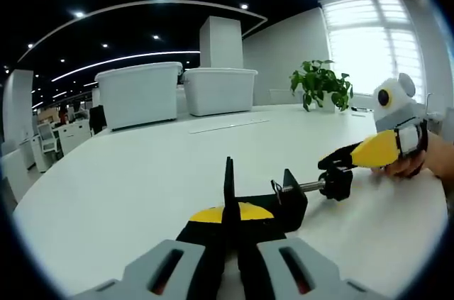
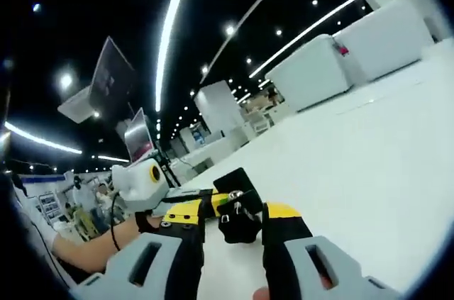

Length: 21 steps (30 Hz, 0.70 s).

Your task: Clamp the fixed fixture on the desktop, loosen the retaining clip, secure it to the edge of the desk, and tighten the retaining clip.

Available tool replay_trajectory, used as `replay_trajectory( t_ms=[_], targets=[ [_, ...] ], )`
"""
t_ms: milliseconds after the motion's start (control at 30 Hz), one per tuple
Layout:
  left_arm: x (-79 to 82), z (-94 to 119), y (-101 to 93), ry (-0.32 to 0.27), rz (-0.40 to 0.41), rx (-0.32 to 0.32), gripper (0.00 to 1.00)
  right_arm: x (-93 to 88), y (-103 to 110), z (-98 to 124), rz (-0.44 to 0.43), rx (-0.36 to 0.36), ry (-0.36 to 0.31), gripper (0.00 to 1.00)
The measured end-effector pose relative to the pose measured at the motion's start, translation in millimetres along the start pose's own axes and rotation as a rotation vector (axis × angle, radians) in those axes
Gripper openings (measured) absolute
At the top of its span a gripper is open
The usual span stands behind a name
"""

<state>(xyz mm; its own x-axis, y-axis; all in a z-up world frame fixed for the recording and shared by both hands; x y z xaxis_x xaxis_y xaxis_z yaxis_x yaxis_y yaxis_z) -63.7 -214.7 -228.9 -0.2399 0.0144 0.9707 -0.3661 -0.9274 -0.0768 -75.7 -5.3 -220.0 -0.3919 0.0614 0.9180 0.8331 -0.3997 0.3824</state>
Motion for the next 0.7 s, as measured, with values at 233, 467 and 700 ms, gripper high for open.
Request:
replay_trajectory(
  t_ms=[233,467,700],
  targets=[
    [0.4,-2.1,-0.9,0.000,-0.001,-0.003,0.06,-4.3,-2.4,-2.4,-0.100,-0.027,0.037,0.24],
    [0.0,-0.9,-2.0,0.000,-0.001,-0.004,0.06,-5.8,10.6,-0.9,0.059,-0.049,0.016,0.24],
    [0.2,-0.8,-0.5,0.000,-0.002,-0.004,0.06,-8.1,36.8,-0.7,0.638,-0.136,-0.008,0.24]
  ],
)
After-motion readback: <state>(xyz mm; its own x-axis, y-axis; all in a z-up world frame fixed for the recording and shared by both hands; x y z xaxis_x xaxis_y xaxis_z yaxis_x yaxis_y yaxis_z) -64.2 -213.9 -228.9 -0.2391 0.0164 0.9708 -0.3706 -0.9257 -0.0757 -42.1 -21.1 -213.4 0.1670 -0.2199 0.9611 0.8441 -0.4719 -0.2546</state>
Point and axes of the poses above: the point that each gripper's makers call its tool centre point, and the gripper's own axes: z roughly backward along the fingers, y roughly to its left, x roughly out of its top, the point moved 10 cm from there along z, roughly backward along the fingers, and after that the axes turned 6 degrees about z, right-handed, at the moved point
